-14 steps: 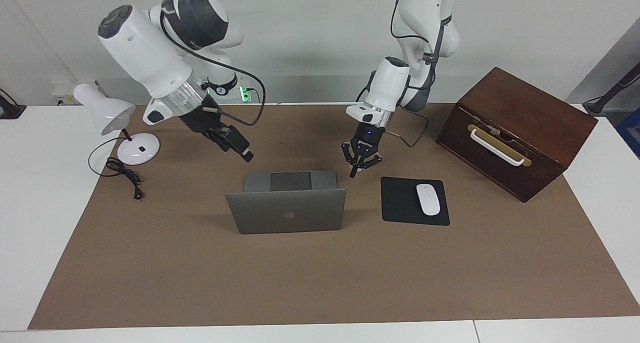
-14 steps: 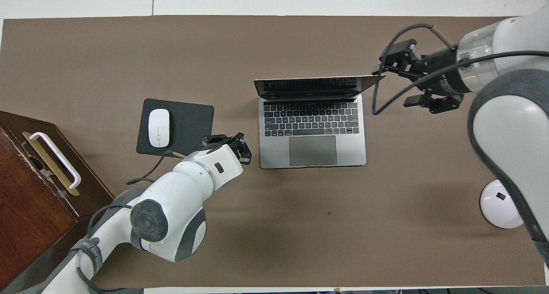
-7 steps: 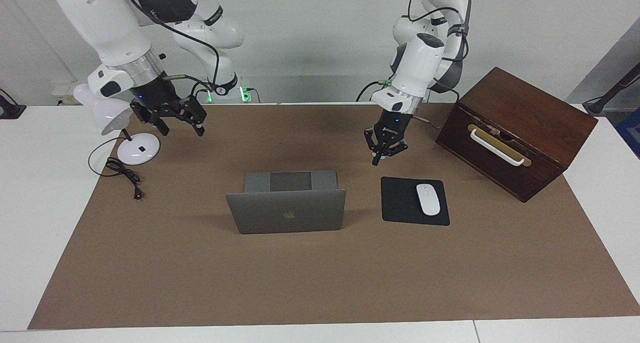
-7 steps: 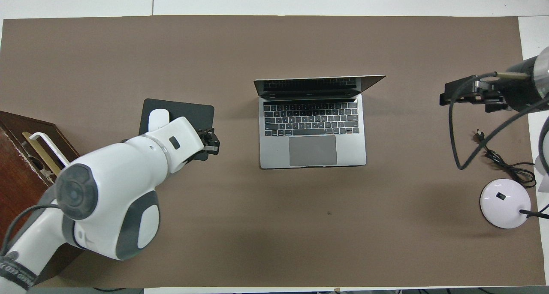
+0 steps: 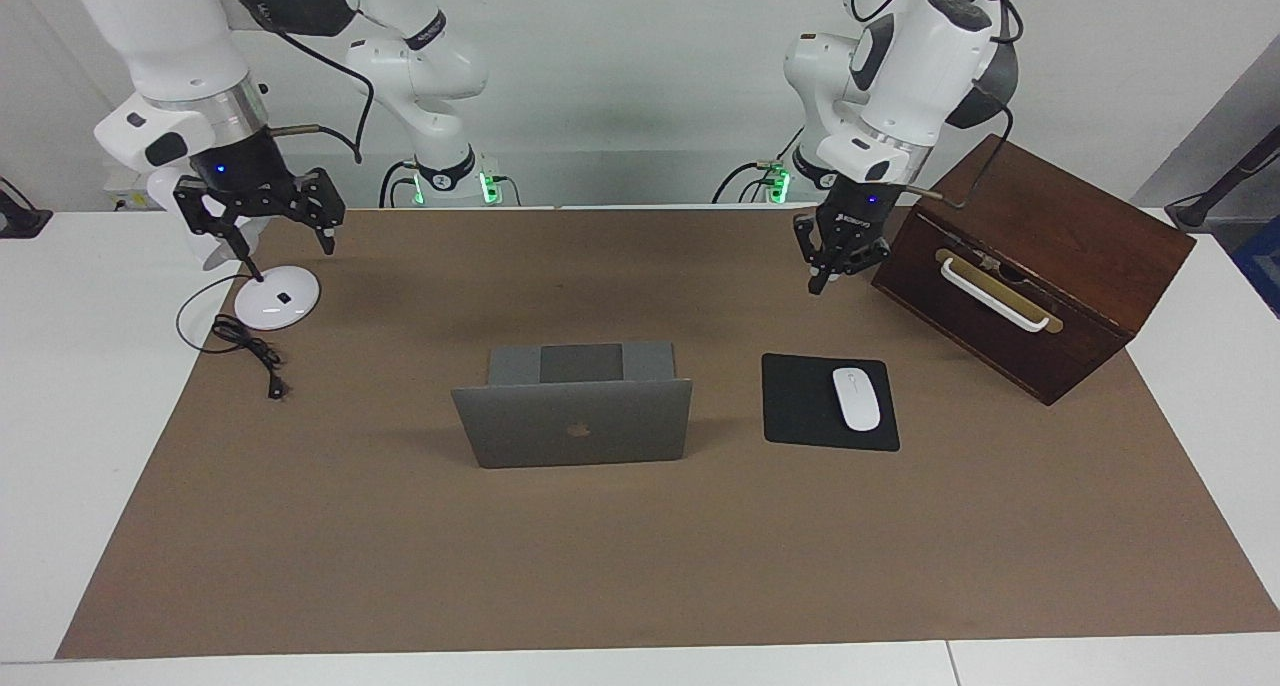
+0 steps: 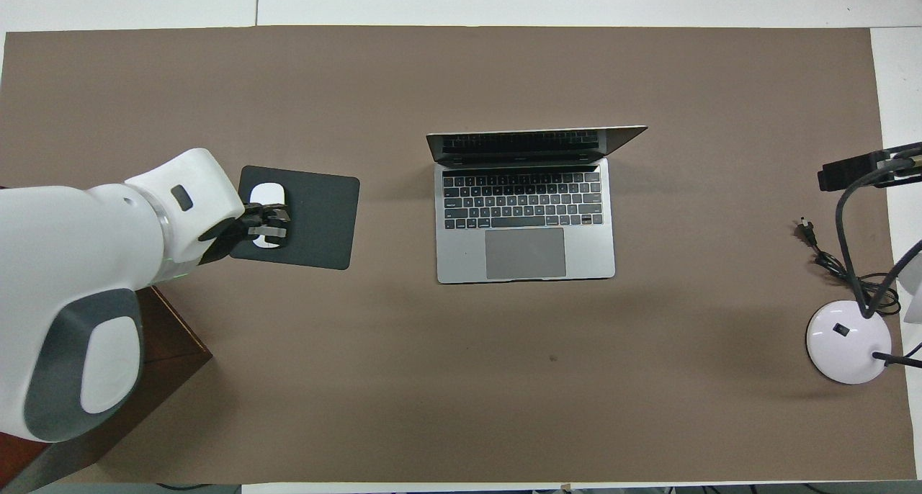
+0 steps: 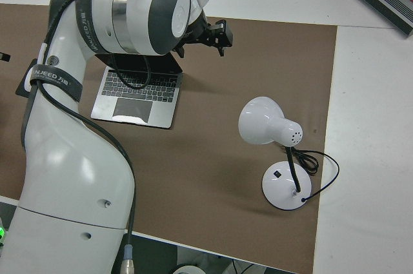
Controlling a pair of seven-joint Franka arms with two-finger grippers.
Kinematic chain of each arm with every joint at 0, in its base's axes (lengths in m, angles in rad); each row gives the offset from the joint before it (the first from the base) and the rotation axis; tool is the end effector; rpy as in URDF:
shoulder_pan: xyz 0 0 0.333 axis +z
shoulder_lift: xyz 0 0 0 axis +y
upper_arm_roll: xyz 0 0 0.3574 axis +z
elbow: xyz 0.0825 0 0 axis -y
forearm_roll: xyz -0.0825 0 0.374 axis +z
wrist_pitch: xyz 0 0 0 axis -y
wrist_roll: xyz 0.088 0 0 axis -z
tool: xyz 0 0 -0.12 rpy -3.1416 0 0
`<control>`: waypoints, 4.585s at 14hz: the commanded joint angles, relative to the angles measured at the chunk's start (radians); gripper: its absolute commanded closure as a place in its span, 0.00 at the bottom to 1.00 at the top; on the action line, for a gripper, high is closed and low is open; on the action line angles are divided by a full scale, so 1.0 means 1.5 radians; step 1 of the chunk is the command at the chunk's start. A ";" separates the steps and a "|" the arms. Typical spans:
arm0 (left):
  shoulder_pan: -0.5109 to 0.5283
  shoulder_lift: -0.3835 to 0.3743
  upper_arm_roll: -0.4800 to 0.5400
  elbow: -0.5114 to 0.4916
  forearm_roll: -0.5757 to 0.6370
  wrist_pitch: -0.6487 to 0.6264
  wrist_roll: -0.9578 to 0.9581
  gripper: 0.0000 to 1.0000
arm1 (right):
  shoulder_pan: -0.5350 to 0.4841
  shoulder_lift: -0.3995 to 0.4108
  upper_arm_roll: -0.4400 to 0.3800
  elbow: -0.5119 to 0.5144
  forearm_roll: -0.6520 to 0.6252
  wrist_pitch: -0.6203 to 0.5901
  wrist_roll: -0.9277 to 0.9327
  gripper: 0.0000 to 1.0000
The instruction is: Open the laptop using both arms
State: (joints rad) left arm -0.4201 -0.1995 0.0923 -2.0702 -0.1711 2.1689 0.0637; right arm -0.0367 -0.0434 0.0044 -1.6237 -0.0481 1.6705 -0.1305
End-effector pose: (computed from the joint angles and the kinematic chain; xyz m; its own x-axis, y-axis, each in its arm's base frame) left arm 0.4827 -0.1693 0.5795 0.9159 -0.2728 0.2943 -0.3292 -0.9302 0.1622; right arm 0.5397 -0.0227 0.6611 0.9912 0.1028 0.0829 0.0980 -0.9934 0.0596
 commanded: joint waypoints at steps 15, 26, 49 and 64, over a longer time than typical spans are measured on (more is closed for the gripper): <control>0.230 0.049 -0.005 0.251 0.100 -0.350 0.051 0.44 | -0.026 -0.054 0.010 -0.113 -0.002 0.007 0.045 0.00; 0.236 0.089 -0.006 0.272 0.122 -0.362 0.050 0.00 | -0.026 -0.058 0.009 -0.119 0.037 0.013 0.079 0.00; 0.232 0.118 -0.009 0.316 0.111 -0.422 -0.009 0.00 | -0.026 -0.057 0.009 -0.120 0.037 0.015 0.075 0.00; 0.235 0.118 -0.007 0.316 0.104 -0.413 -0.007 0.00 | -0.026 -0.057 0.009 -0.120 0.037 0.020 0.074 0.00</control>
State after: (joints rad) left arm -0.0814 -0.0412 0.0883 -1.6292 -0.0071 1.5703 0.0604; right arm -0.0651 -0.1065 0.0114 -1.7760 -0.0116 1.6744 -0.0266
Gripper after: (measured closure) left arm 0.000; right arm 0.000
